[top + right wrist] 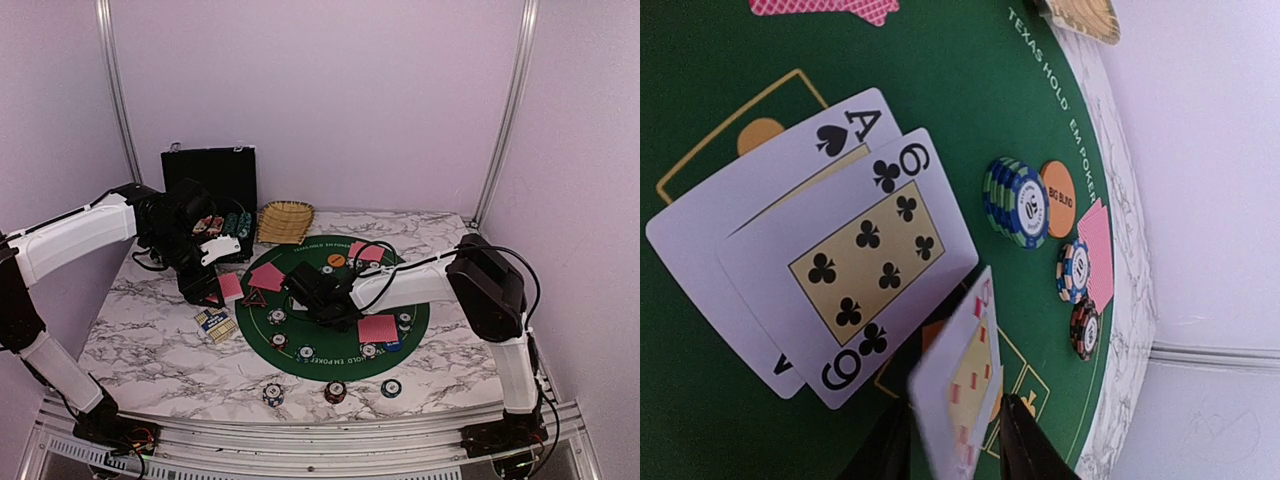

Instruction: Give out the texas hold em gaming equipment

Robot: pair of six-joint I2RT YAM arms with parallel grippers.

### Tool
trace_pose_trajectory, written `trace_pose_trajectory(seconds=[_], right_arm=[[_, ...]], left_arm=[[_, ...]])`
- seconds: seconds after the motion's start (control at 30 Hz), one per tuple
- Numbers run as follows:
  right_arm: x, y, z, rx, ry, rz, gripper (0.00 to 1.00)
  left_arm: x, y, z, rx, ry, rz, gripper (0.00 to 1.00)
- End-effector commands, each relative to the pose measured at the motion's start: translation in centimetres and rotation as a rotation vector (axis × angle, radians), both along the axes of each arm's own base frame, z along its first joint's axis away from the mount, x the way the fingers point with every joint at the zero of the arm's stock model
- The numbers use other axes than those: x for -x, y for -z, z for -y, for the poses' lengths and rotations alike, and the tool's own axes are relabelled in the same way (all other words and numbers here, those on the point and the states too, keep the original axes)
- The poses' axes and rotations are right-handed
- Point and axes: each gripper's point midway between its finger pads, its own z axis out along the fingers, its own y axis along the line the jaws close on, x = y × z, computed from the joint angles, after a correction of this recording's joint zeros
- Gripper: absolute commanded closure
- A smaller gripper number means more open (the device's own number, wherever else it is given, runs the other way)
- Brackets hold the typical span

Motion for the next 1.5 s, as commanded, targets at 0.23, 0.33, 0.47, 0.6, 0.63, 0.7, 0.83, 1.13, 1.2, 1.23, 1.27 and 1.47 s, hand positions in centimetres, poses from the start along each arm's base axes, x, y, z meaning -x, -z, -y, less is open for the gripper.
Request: trace_pose_trajectory(seconds=[0.23, 0.33, 0.47, 0.6, 0.63, 0.7, 0.83, 1.13, 1.2, 1.23, 1.27, 1.47], right_arm=[[0.3, -3.2, -1.5, -0.304, 0.01, -0.116, 0.53], [-0.1, -5.4, -1.5, -0.447, 0.03, -0.165, 0.44], [-1.1, -10.0, -1.5, -0.757, 0.09, -0.241, 0.36], [-0.6, -13.2, -3.3, -1.039, 0.092, -0.433, 0.27], [-0.3, -13.6, -4.0, -1.095, 0.087, -0.49, 0.25], [0.5, -14.0, -5.3, -1.184, 0.073, -0.616, 0.21], [3.0, -12.9, -8.1, -1.299, 0.052, -0.887, 0.17], [6.9, -12.3, -12.6, -1.459, 0.003, -1.224, 0.08], [7.3, -12.3, -13.3, -1.472, -0.009, -1.26, 0.07], [7.4, -12.3, -13.6, -1.479, -0.015, -1.275, 0.07], [7.6, -12.4, -14.0, -1.485, -0.022, -1.29, 0.07], [8.7, -12.5, -16.2, -1.517, -0.061, -1.378, 0.06]], left_arm=[[0.2, -1.1, 0.1, 0.022, 0.002, -0.001, 1.0], [0.3, -1.1, 0.1, 0.022, 0.003, -0.001, 1.0], [0.3, -1.2, 0.1, 0.025, 0.004, -0.001, 1.0], [0.3, -1.2, 0.1, 0.026, 0.005, -0.003, 1.0], [0.3, -1.2, 0.1, 0.026, 0.005, -0.003, 1.0], [0.3, -1.3, 0.2, 0.028, 0.005, 0.0, 1.0], [0.2, -1.4, 0.2, 0.029, 0.002, 0.002, 1.0], [0.2, -1.3, 0.2, 0.032, 0.003, 0.0, 1.0], [0.2, -1.3, 0.3, 0.034, 0.001, -0.005, 1.0], [0.2, -1.3, 0.3, 0.036, 0.001, -0.004, 1.0], [0.2, -1.3, 0.4, 0.036, 0.002, -0.006, 1.0], [0.1, -1.3, 0.5, 0.04, 0.002, -0.007, 1.0]])
